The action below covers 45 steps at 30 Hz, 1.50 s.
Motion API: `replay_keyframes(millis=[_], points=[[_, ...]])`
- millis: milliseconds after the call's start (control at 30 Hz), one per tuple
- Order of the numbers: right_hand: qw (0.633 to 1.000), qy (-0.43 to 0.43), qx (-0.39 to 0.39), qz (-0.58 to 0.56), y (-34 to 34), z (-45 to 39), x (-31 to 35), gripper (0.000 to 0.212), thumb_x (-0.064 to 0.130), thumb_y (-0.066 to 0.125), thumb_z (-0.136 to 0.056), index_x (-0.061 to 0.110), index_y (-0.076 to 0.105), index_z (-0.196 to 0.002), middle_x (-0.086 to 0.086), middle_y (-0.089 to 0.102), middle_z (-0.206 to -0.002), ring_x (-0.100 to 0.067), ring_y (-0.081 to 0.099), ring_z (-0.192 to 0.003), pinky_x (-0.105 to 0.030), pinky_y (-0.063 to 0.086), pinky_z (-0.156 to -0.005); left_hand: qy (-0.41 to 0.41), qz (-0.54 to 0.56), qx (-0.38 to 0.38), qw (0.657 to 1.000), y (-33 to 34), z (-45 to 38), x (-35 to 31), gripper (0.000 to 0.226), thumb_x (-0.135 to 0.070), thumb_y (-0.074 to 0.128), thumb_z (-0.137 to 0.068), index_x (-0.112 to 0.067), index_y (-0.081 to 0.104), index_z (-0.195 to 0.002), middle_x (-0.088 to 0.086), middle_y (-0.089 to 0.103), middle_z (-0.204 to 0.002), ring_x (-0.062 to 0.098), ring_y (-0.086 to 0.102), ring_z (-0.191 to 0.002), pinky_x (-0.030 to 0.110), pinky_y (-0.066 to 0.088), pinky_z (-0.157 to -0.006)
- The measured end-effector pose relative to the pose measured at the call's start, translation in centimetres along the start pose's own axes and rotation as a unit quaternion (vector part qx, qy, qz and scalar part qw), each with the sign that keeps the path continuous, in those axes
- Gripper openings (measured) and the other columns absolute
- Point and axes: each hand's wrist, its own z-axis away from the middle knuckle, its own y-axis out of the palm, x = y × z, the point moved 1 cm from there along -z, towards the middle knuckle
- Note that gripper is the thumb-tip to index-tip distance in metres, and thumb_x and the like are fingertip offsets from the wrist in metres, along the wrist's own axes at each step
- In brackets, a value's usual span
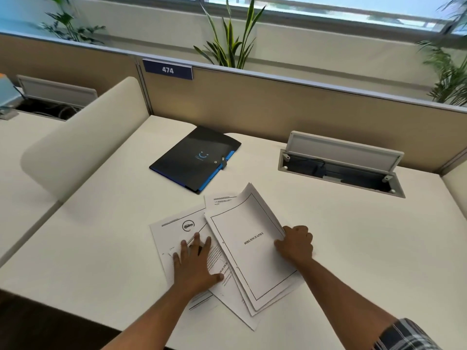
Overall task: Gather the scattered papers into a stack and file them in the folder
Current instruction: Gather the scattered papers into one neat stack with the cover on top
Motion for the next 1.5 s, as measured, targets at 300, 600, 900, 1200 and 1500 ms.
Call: replay_keyframes(millis=[300, 600, 900, 1200, 1500], points=[[0.999, 0.015, 0.012, -0.05, -0.4, 1.6, -3.2, 0.057, 0.035, 0.064, -0.093, 0.021, 0.051, -0.147, -0.019, 0.044, -0.139, -0.038, 0.058, -0.123, -0.038, 0.05, -0.101, -0.084, 0.087, -0.149, 0.982, 0.8, 2.1, -0.8, 0.114, -0.07, 0.051, -0.085, -0.003, -0.009, -0.155, 0.022, -0.022, -0.161, 0.035, -0.005, -0.152, 0.038, 0.015, -0.123], [0.996, 0.047, -0.023, -0.07, -1.9, 1.7, -6.2, 0.051, 0.05, 0.067, -0.086, 0.031, 0.061, -0.134, -0.01, 0.044, -0.142, -0.039, 0.037, -0.136, -0.048, 0.043, -0.106, 0.034, -0.002, -0.04, 0.999, 1.3, 1.6, -1.2, 0.111, -0.075, 0.053, -0.074, -0.03, -0.004, -0.158, 0.004, -0.022, -0.164, 0.03, -0.021, -0.15, 0.04, -0.002, -0.123], [0.99, 0.029, -0.007, -0.136, -4.2, 0.5, -8.7, 0.036, 0.037, 0.064, -0.091, 0.015, 0.063, -0.12, -0.019, 0.059, -0.124, -0.036, 0.06, -0.115, -0.039, 0.051, -0.095, -0.106, 0.019, -0.151, 0.983, 0.9, 2.6, -3.4, 0.098, -0.068, 0.061, -0.08, -0.006, 0.025, -0.147, 0.023, 0.019, -0.156, 0.041, 0.022, -0.143, 0.045, 0.032, -0.114], [0.946, 0.021, 0.043, -0.32, -3.0, 1.4, -7.3, 0.036, 0.023, 0.072, -0.086, 0.018, 0.064, -0.121, -0.006, 0.071, -0.118, -0.024, 0.064, -0.099, -0.03, 0.05, -0.084, -0.046, -0.058, -0.077, 0.994, 1.4, 1.1, -2.6, 0.088, -0.078, 0.039, -0.081, -0.041, 0.009, -0.155, 0.004, 0.006, -0.162, 0.036, 0.017, -0.141, 0.049, 0.029, -0.112], [0.895, 0.113, 0.102, -0.418, -1.7, 0.7, -5.8, 0.055, 0.019, 0.088, -0.078, -0.002, 0.057, -0.118, -0.016, 0.065, -0.118, -0.037, 0.065, -0.112, -0.047, 0.055, -0.099, 0.046, -0.057, -0.029, 0.997, 1.2, 1.0, -2.6, 0.084, -0.053, 0.049, -0.092, -0.044, -0.007, -0.154, -0.004, -0.016, -0.165, 0.032, -0.001, -0.153, 0.044, 0.003, -0.123]])
